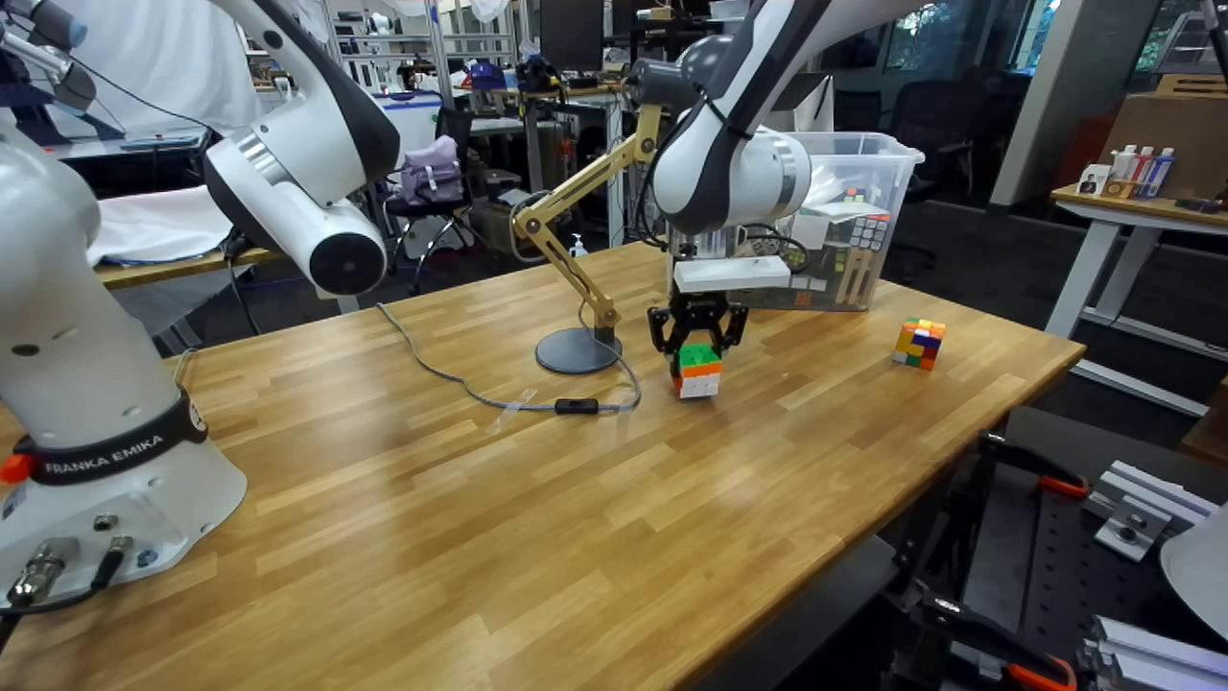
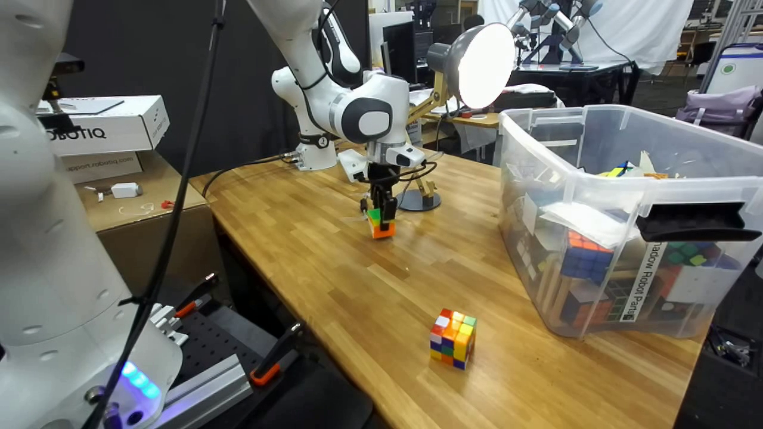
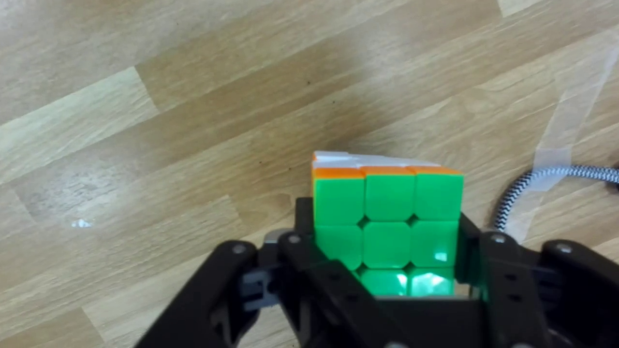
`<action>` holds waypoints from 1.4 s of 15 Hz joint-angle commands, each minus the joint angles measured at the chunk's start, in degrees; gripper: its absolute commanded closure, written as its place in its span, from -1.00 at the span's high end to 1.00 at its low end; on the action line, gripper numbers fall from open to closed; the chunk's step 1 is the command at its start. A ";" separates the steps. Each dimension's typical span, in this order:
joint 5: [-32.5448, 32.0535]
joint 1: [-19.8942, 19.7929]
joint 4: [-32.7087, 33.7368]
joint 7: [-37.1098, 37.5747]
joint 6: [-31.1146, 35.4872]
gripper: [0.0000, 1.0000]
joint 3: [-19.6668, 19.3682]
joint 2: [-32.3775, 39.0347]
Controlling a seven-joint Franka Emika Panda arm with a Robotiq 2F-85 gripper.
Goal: Take the cube on the left and move it closer to the lamp
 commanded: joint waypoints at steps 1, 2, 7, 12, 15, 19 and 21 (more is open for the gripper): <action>-0.54 -0.09 1.17 -0.36 -0.85 0.50 -0.38 1.27; 0.12 -0.80 1.23 -1.42 -0.97 0.56 0.27 1.50; 0.51 -0.64 0.30 -2.31 -0.09 0.95 0.40 1.64; 0.58 -0.60 -0.73 -2.68 0.10 1.00 0.60 0.81; 0.61 -0.46 -3.67 -3.87 1.13 1.00 1.17 -1.66; 0.99 -0.75 -9.22 -7.48 3.75 1.00 2.95 -7.59; 1.17 -0.88 -12.16 -9.14 3.55 1.00 3.65 -11.55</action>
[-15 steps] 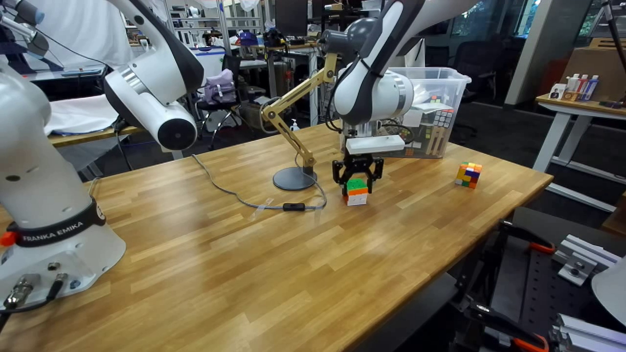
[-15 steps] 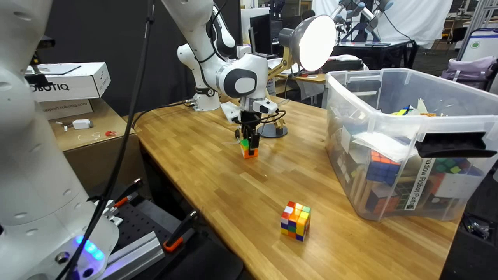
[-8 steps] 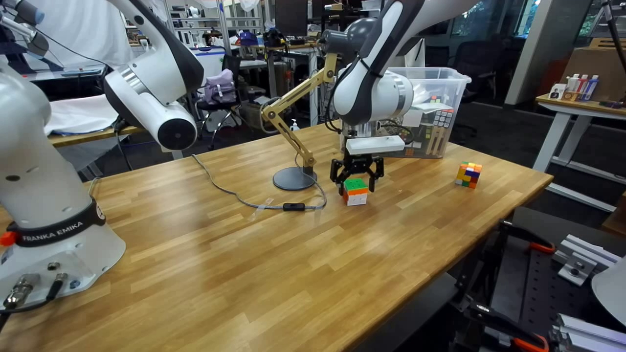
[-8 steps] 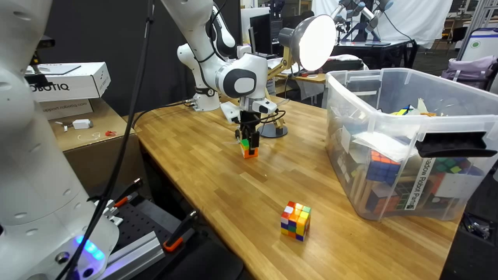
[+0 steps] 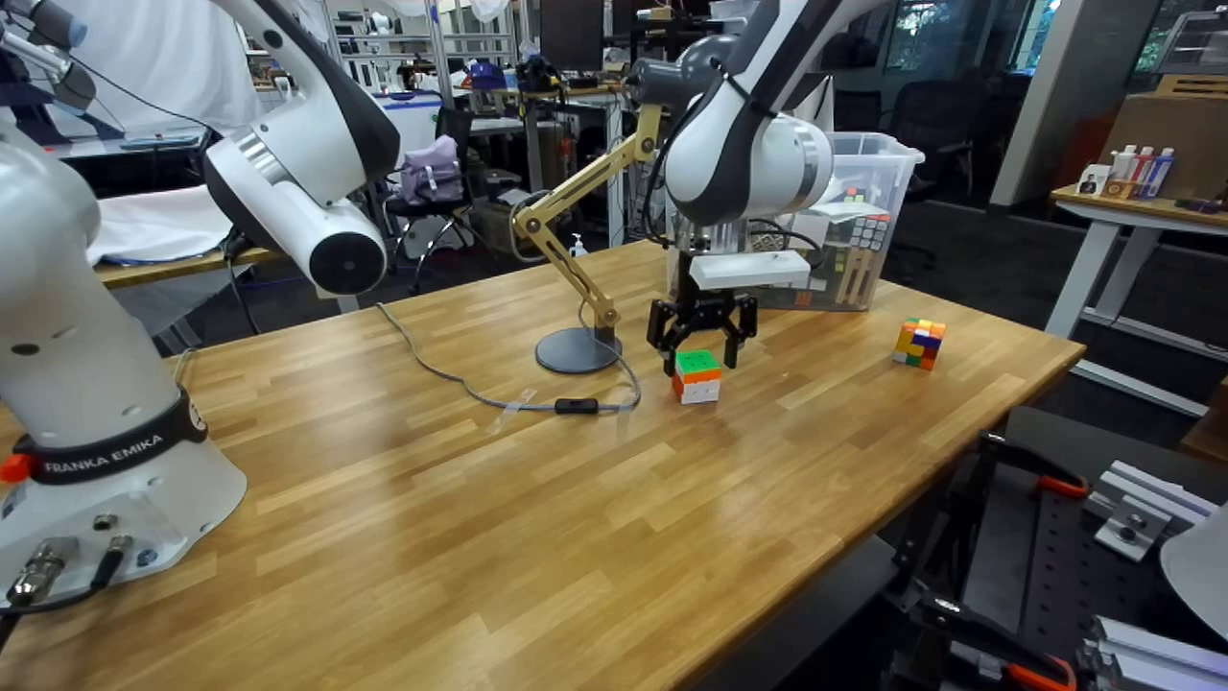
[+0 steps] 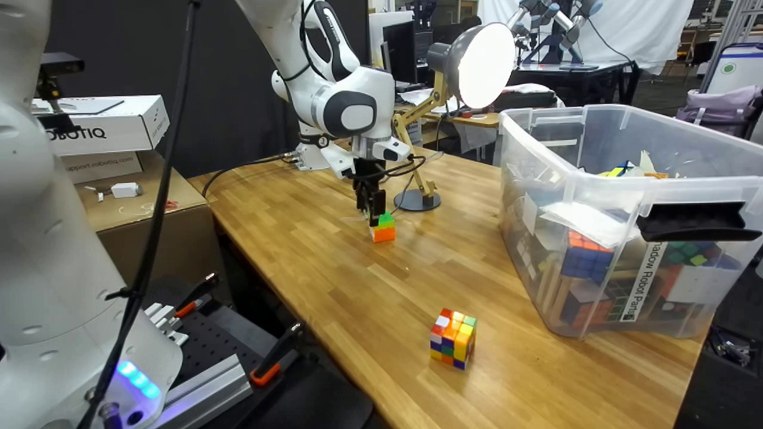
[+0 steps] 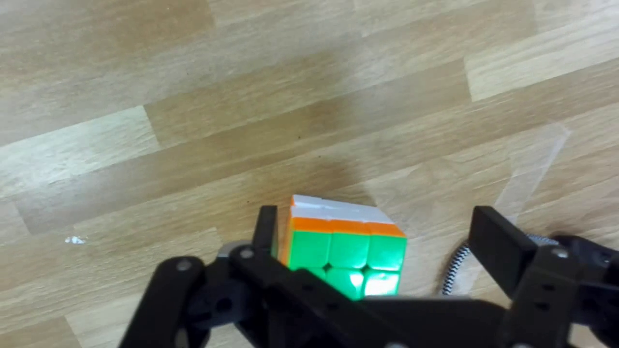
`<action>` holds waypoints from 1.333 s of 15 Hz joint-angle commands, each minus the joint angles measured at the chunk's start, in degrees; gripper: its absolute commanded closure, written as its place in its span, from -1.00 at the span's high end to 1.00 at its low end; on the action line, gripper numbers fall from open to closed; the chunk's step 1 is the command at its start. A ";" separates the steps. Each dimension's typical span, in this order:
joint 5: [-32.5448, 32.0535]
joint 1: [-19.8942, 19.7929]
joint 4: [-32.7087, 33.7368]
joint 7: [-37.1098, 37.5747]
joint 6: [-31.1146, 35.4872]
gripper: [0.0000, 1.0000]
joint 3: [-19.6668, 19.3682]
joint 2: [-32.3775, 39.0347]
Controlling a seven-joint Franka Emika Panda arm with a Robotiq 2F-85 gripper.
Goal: Take the cube on the left and move it closer to the lamp
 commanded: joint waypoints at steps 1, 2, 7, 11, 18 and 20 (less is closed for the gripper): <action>0.32 -0.54 -6.91 -3.56 1.20 1.00 1.12 -7.68; 0.71 -0.79 -8.45 -4.44 -0.21 1.00 1.50 -9.58; -0.60 -0.84 -21.09 -7.24 -3.82 1.00 0.39 -21.32; -0.23 -3.20 -33.42 -15.85 -5.97 1.00 -2.65 -33.68; -3.11 -10.02 -32.85 -28.85 -11.99 1.00 -13.92 -38.78; -3.10 -10.51 -32.88 -30.54 -13.21 1.00 -14.91 -39.66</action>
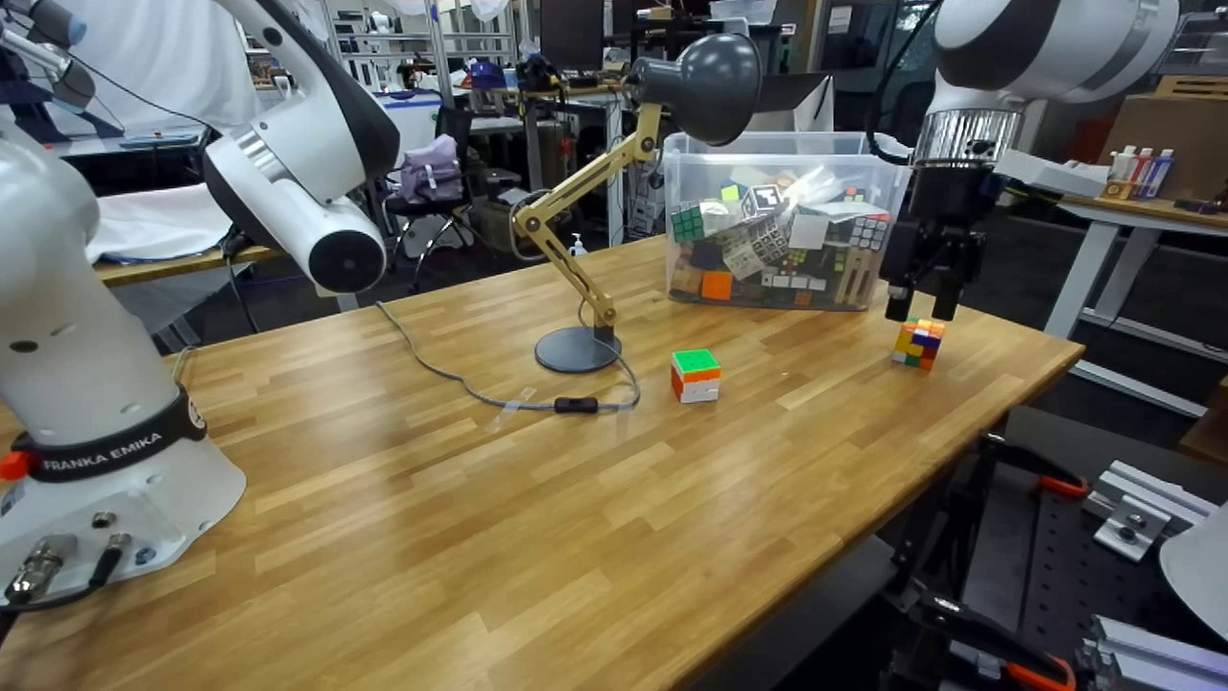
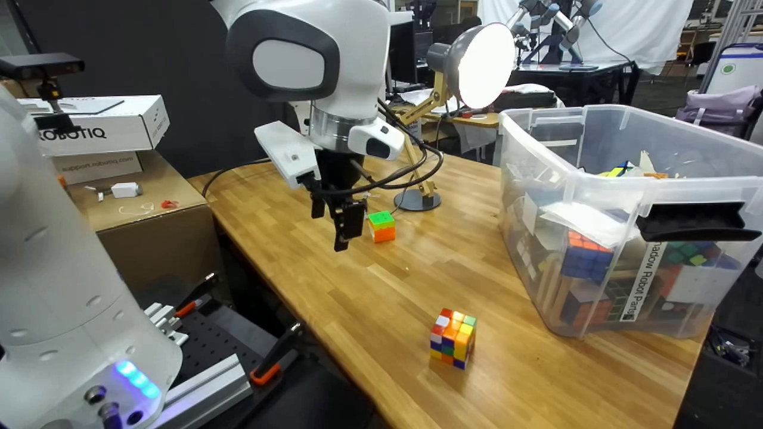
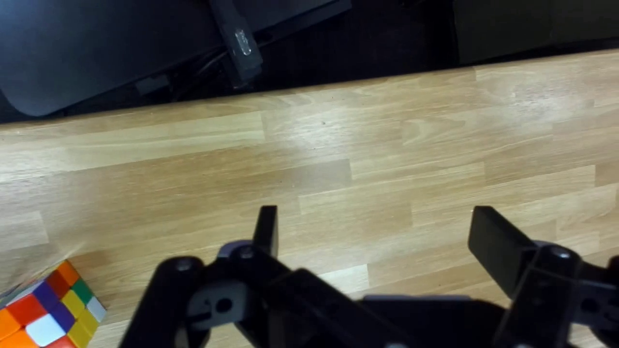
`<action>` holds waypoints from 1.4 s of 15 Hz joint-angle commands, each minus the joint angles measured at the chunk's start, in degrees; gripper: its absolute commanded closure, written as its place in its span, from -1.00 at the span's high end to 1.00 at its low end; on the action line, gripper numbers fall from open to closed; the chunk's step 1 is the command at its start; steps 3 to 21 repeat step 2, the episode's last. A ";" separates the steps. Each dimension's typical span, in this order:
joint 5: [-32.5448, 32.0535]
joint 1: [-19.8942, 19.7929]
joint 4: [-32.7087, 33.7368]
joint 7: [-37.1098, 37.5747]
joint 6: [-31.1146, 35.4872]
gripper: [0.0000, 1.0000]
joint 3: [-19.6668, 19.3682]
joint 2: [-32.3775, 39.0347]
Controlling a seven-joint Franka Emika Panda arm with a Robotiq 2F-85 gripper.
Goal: Take the cube on the left and move it closer to the lamp
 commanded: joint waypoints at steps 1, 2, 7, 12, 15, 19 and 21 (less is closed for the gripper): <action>-0.13 0.42 0.00 0.19 -0.14 1.00 0.32 -0.07; -0.13 0.69 0.00 0.28 -0.14 1.00 0.61 0.03; -0.13 0.69 0.00 0.28 -0.14 1.00 0.61 0.03; -0.13 0.69 0.00 0.28 -0.14 1.00 0.61 0.03; -0.13 0.69 0.00 0.28 -0.14 1.00 0.61 0.03; -0.13 0.69 0.00 0.28 -0.14 1.00 0.61 0.03; -0.13 0.69 0.00 0.28 -0.14 1.00 0.61 0.03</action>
